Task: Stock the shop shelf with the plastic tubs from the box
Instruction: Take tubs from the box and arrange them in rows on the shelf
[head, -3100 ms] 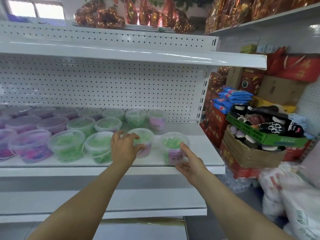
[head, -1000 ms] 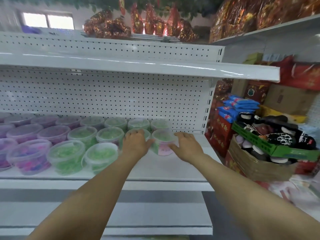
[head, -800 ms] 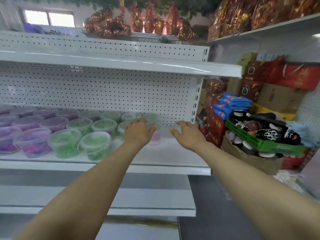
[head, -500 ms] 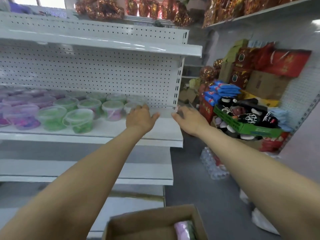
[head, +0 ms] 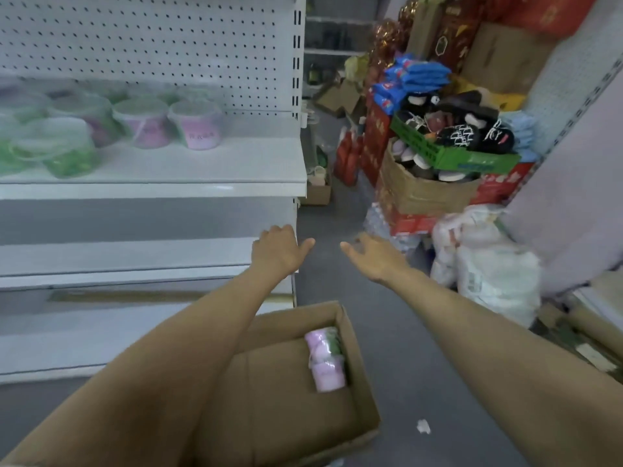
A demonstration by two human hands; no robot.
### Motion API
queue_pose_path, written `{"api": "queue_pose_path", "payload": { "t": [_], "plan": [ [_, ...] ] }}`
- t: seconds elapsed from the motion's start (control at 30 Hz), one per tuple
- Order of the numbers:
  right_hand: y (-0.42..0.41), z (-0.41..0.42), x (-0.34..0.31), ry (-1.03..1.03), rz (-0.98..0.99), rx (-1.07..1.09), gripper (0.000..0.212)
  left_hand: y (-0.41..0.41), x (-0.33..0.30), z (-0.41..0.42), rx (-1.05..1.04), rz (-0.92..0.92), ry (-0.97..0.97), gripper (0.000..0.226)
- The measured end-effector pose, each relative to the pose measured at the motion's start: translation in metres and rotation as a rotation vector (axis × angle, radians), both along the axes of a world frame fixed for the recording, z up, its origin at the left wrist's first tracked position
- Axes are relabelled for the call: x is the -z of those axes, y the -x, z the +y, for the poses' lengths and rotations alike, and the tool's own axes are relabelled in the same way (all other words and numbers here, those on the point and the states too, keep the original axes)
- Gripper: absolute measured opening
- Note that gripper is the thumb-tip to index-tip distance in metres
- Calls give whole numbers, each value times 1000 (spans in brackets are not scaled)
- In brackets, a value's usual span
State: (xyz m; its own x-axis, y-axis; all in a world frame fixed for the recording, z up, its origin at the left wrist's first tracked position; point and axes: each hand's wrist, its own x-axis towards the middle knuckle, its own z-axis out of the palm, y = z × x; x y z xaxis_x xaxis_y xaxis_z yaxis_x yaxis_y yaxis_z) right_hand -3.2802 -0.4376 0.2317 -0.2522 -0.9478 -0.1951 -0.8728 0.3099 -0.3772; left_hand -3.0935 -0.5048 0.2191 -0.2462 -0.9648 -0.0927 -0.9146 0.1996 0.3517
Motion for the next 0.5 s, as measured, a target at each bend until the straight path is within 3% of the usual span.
{"api": "queue_pose_path", "payload": {
  "t": [0.33, 0.5],
  "plan": [
    [4, 12, 149, -277, -86, 29, 50, 11, 145, 11, -70, -1, -344, 62],
    [-4, 19, 243, -419, -296, 88, 42, 13, 239, 5, -91, 13, -525, 67]
  ]
}}
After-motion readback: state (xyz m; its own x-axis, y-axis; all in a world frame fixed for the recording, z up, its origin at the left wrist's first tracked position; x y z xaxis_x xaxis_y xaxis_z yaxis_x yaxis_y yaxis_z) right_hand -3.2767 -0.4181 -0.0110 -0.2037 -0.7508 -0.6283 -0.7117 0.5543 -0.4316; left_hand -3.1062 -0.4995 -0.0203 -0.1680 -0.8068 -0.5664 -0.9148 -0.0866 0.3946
